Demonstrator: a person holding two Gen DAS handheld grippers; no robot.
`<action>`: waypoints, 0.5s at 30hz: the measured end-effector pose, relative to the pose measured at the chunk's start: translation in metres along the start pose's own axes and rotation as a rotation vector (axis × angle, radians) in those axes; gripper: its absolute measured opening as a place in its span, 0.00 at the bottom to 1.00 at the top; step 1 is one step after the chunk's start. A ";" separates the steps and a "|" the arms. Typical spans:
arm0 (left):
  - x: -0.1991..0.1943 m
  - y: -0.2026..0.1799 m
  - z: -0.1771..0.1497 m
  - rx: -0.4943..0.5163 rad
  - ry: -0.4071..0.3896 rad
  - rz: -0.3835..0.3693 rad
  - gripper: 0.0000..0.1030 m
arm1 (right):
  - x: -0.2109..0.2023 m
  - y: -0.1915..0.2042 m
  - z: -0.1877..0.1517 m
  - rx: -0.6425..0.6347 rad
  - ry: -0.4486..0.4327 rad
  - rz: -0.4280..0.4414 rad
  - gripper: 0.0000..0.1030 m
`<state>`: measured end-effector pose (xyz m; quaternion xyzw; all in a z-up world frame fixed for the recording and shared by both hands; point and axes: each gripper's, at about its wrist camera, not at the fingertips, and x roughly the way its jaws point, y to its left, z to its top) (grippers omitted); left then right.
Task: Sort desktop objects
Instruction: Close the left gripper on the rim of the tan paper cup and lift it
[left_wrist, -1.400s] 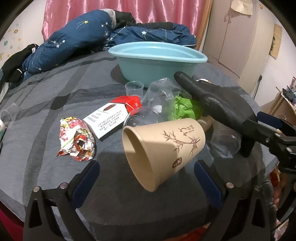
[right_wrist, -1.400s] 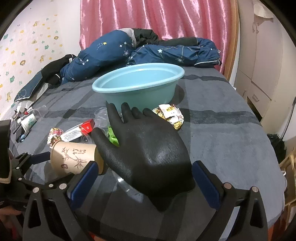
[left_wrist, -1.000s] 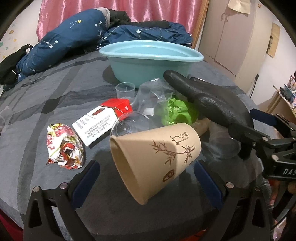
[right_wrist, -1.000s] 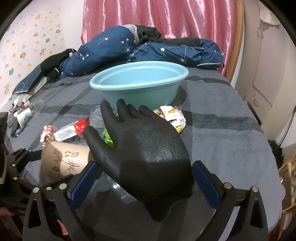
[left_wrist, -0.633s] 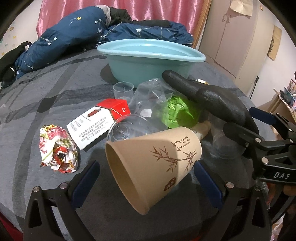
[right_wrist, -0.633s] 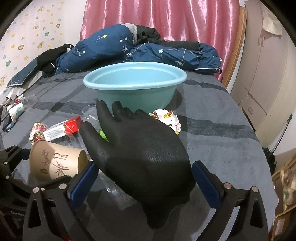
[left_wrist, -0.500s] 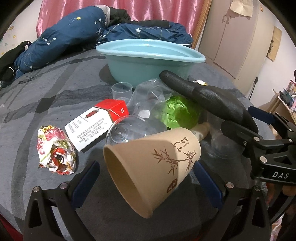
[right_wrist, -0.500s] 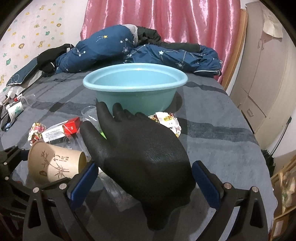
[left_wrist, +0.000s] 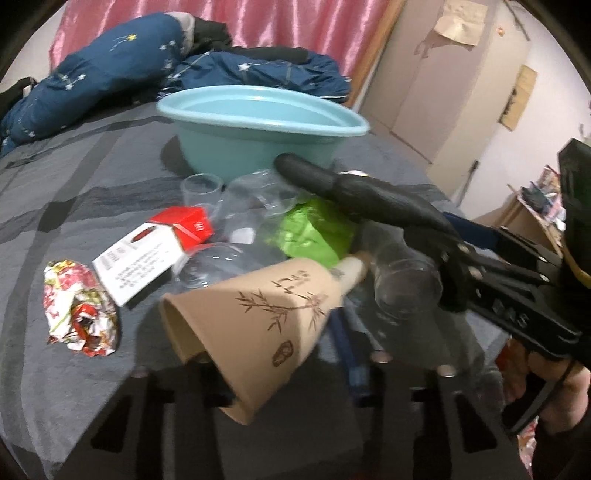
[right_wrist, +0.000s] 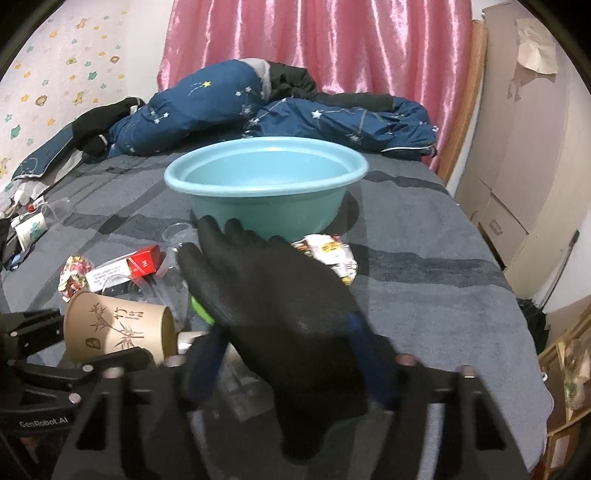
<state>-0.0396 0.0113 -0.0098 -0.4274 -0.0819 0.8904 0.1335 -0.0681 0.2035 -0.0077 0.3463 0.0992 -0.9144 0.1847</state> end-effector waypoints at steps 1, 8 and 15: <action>-0.001 -0.002 0.000 0.005 -0.003 -0.018 0.26 | -0.002 -0.001 0.000 0.005 -0.004 0.006 0.31; -0.009 -0.009 0.002 0.022 -0.020 -0.074 0.02 | -0.017 -0.006 0.003 0.023 -0.044 0.029 0.06; -0.020 -0.011 0.004 0.042 -0.045 -0.077 0.02 | -0.033 -0.006 0.001 0.035 -0.066 0.036 0.05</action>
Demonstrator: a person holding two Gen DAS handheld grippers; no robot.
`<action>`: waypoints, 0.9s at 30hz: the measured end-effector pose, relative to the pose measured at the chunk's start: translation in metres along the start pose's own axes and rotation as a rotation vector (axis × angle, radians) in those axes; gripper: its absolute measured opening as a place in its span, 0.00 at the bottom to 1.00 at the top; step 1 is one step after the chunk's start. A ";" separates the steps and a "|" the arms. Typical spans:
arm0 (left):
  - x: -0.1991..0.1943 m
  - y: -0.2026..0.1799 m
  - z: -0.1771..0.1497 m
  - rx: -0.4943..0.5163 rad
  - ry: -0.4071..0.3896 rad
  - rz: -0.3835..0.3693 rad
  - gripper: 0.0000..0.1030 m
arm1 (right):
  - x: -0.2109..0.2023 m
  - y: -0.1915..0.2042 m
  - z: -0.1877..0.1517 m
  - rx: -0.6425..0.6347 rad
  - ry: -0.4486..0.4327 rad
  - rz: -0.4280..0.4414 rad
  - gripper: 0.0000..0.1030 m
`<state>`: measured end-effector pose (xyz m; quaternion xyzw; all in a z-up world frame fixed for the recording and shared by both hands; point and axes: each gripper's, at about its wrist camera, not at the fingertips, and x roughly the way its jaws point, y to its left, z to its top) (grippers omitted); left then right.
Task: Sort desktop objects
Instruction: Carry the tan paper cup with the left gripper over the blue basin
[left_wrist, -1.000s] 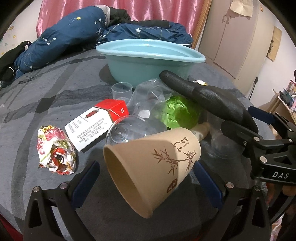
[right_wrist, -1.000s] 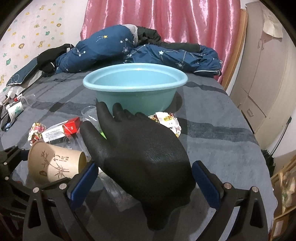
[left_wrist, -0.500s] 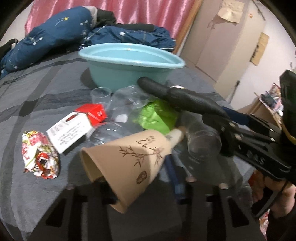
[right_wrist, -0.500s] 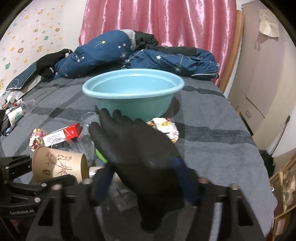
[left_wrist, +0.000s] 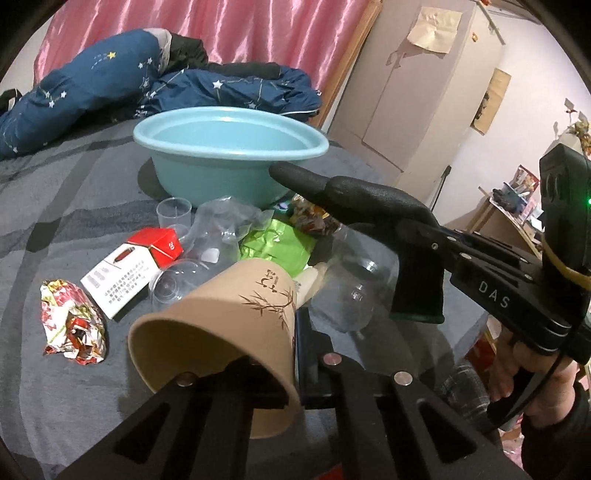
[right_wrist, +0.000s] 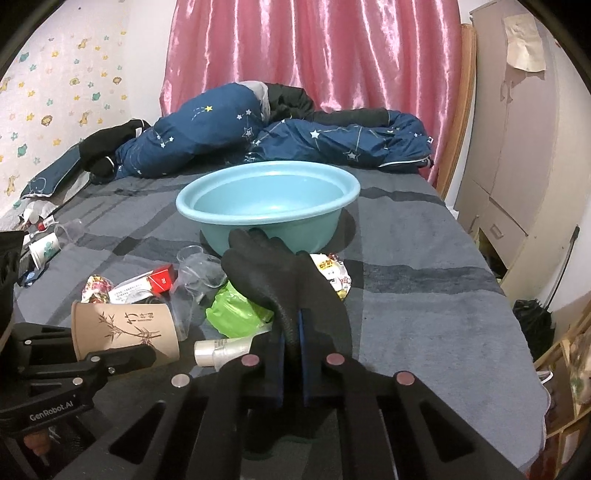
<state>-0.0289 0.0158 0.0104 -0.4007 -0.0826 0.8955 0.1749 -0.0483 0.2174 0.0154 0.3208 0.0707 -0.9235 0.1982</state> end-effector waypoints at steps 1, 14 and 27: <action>-0.002 -0.001 0.001 0.002 -0.004 -0.001 0.02 | -0.002 0.000 0.000 0.003 -0.002 0.003 0.05; -0.030 -0.009 0.006 0.037 -0.061 0.028 0.02 | -0.042 0.004 0.005 0.015 -0.063 0.007 0.05; -0.064 -0.019 0.028 0.063 -0.118 0.062 0.02 | -0.078 0.008 0.021 0.022 -0.105 0.017 0.05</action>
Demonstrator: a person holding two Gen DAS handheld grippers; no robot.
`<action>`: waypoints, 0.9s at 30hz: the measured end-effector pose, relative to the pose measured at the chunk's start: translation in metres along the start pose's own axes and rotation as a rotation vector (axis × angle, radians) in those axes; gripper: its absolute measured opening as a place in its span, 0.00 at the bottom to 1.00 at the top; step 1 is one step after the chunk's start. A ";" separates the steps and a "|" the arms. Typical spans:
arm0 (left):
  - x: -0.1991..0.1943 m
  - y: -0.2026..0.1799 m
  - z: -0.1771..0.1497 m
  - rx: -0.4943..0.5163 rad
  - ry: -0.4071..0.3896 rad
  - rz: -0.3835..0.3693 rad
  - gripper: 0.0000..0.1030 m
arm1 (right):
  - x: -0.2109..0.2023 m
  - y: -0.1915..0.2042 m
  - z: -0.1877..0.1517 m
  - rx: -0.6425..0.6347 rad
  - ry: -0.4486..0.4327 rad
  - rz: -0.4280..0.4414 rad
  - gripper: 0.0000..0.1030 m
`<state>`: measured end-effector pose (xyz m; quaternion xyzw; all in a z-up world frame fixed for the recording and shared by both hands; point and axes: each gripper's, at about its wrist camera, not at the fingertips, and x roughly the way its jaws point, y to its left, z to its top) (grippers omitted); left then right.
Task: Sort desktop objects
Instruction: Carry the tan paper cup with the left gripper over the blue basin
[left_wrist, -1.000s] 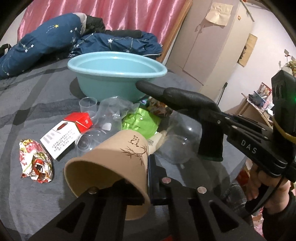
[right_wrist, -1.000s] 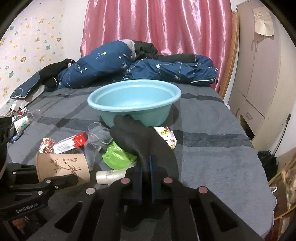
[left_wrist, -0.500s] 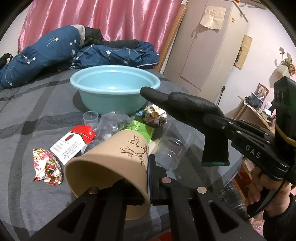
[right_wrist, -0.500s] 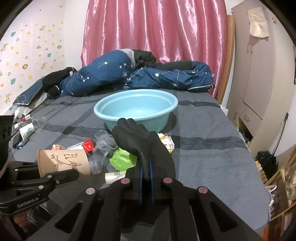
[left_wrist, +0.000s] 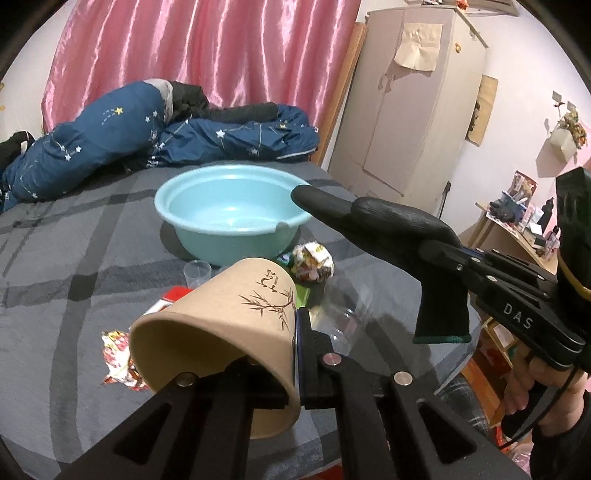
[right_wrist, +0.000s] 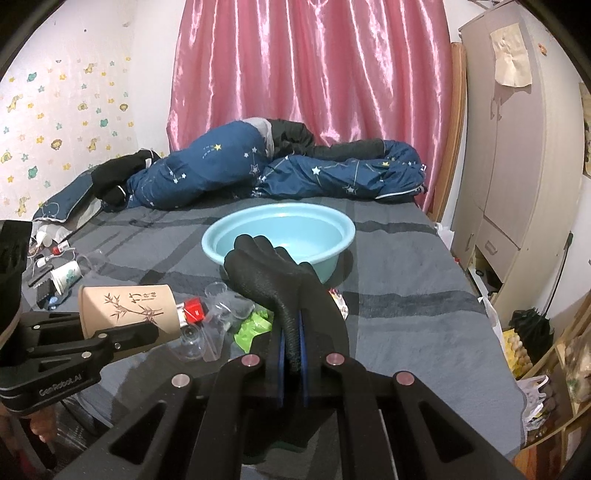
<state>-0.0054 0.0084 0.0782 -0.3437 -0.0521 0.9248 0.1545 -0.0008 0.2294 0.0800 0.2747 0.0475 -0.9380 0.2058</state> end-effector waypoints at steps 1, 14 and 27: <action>-0.002 0.000 0.003 0.000 -0.005 0.005 0.02 | -0.002 0.000 0.002 0.001 -0.005 0.000 0.05; -0.011 0.003 0.032 0.018 -0.056 0.072 0.02 | -0.017 0.006 0.027 -0.010 -0.039 0.004 0.05; -0.002 0.013 0.062 0.026 -0.080 0.113 0.02 | -0.010 0.007 0.054 -0.009 -0.053 0.006 0.05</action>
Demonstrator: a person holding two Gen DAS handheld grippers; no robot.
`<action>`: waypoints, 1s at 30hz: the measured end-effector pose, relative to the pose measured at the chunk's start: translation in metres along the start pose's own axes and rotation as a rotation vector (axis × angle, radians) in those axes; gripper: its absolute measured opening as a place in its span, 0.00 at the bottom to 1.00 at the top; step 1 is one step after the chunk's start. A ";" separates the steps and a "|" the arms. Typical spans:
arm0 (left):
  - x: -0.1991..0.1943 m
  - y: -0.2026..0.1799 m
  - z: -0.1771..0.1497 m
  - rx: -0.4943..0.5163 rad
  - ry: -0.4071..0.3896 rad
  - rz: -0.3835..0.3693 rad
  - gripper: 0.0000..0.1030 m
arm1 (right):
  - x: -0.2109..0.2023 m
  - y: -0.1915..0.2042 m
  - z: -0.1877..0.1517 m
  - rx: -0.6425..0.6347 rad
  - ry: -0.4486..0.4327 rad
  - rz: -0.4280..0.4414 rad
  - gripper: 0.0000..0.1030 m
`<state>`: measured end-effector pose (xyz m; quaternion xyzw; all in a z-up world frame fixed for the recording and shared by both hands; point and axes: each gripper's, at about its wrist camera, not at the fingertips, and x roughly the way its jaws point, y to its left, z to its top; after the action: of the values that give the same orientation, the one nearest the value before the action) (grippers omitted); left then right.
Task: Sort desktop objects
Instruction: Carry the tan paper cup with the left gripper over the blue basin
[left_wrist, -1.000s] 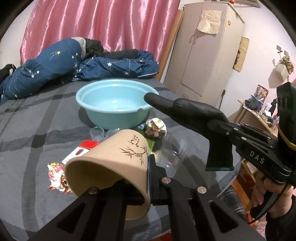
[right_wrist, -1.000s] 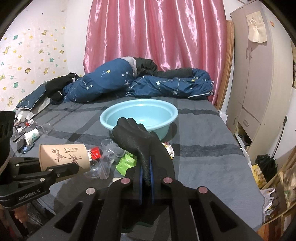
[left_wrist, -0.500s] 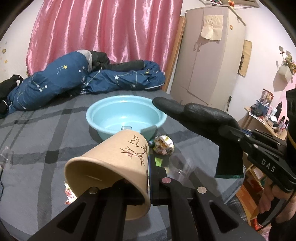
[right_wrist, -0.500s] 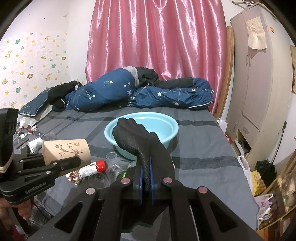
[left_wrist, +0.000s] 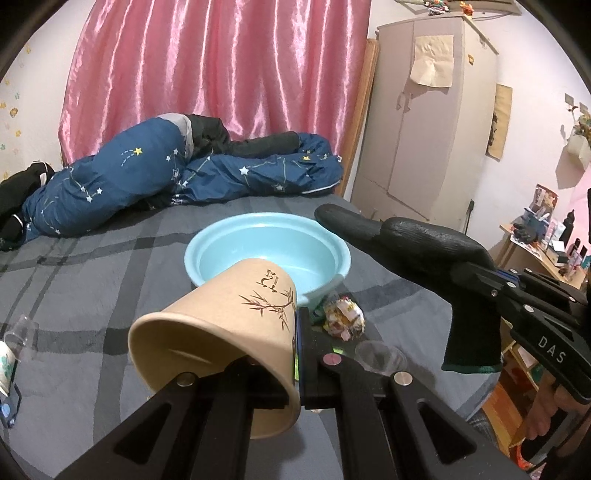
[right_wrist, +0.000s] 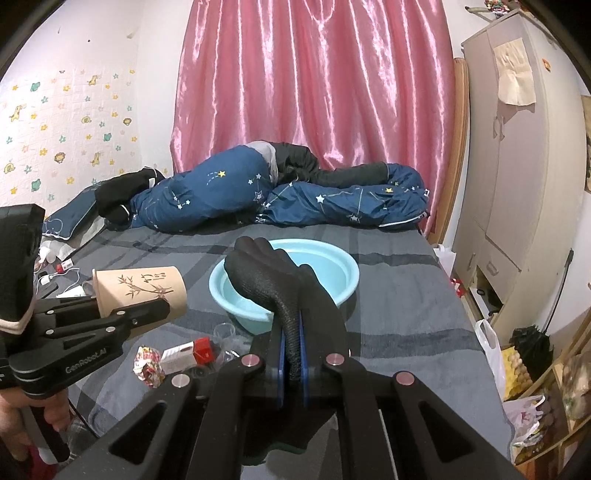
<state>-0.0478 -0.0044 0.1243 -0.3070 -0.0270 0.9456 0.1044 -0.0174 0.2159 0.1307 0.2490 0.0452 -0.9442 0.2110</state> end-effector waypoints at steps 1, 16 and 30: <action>0.000 0.001 0.003 0.001 -0.004 0.002 0.02 | 0.001 0.000 0.002 0.001 -0.002 -0.001 0.05; 0.027 0.012 0.040 0.014 -0.012 0.011 0.02 | 0.036 -0.008 0.045 0.021 -0.006 0.013 0.05; 0.070 0.025 0.070 0.025 0.011 0.002 0.02 | 0.092 -0.023 0.071 0.071 0.031 0.052 0.05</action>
<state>-0.1491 -0.0130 0.1380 -0.3109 -0.0143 0.9442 0.1076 -0.1312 0.1883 0.1470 0.2720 0.0084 -0.9353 0.2260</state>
